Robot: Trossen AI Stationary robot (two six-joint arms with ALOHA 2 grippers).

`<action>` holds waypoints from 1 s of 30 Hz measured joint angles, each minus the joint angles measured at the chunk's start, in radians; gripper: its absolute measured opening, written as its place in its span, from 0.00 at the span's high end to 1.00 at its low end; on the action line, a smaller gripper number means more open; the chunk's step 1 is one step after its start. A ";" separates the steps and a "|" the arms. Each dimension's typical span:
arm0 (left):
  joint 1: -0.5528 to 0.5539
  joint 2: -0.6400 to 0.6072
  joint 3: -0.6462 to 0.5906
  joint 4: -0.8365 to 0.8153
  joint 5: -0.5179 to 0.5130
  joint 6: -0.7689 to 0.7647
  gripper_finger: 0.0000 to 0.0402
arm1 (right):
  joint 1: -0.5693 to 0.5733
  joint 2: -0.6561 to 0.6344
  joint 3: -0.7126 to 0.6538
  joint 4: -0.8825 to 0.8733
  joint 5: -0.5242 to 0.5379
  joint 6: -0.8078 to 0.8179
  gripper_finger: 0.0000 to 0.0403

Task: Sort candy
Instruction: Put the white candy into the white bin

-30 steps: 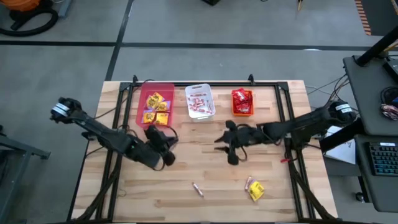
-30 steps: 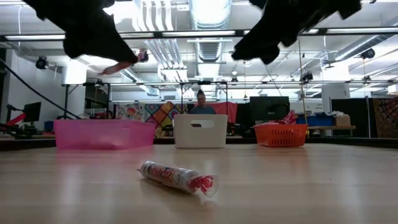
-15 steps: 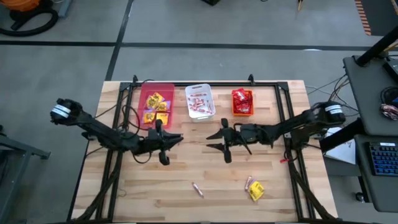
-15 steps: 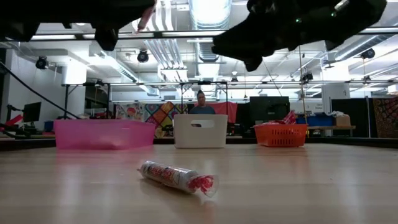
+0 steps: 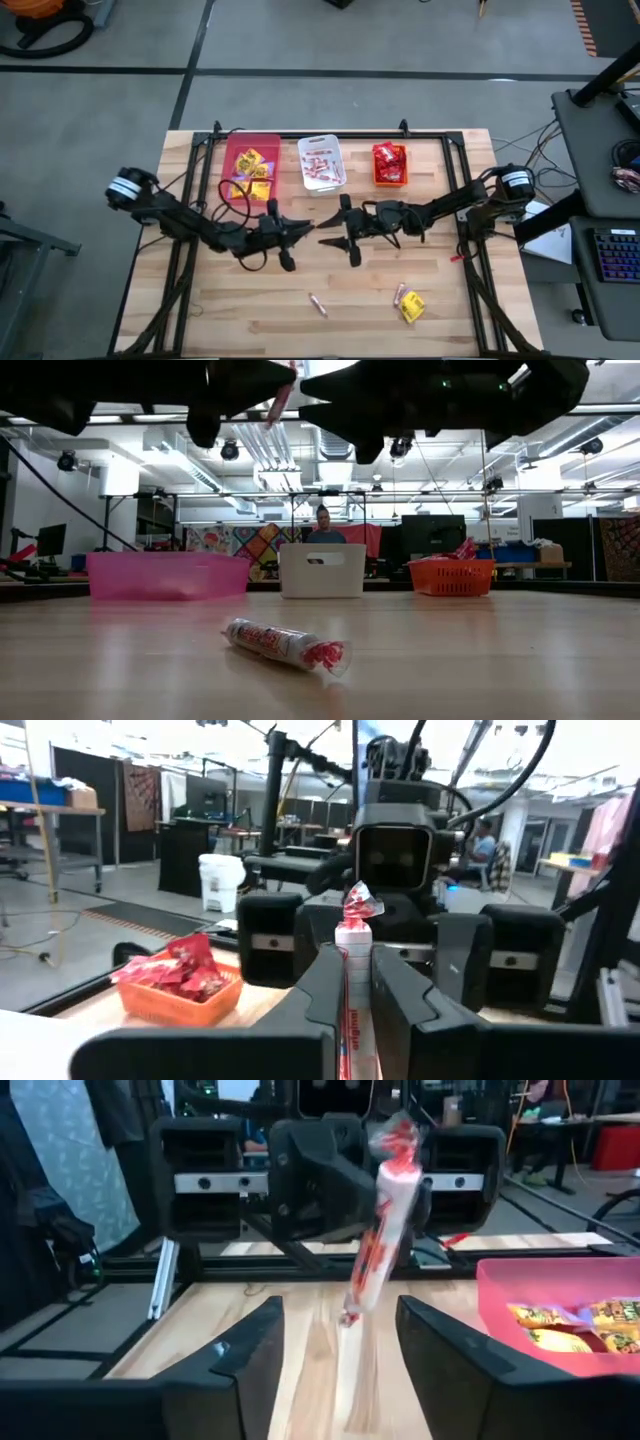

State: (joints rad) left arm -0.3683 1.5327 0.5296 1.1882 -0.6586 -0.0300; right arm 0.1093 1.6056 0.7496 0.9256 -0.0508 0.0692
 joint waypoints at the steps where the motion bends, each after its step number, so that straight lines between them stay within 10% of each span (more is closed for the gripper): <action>1: 0.000 0.007 0.003 0.010 0.001 -0.002 0.98 | 0.000 -0.001 0.003 0.000 0.000 0.000 0.54; 15: 0.007 0.148 0.114 0.072 0.008 -0.013 0.98 | -0.003 0.017 0.011 0.000 0.009 0.000 0.56; 25: 0.011 0.157 0.113 0.083 0.002 -0.020 0.95 | -0.003 0.018 0.011 -0.026 0.009 -0.034 0.91; 30: 0.011 0.155 0.094 0.087 -0.034 -0.056 0.85 | -0.003 0.018 0.010 -0.036 0.011 -0.043 0.92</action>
State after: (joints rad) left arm -0.3576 1.6878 0.6240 1.2747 -0.6921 -0.0861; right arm 0.1066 1.6238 0.7597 0.8898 -0.0399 0.0257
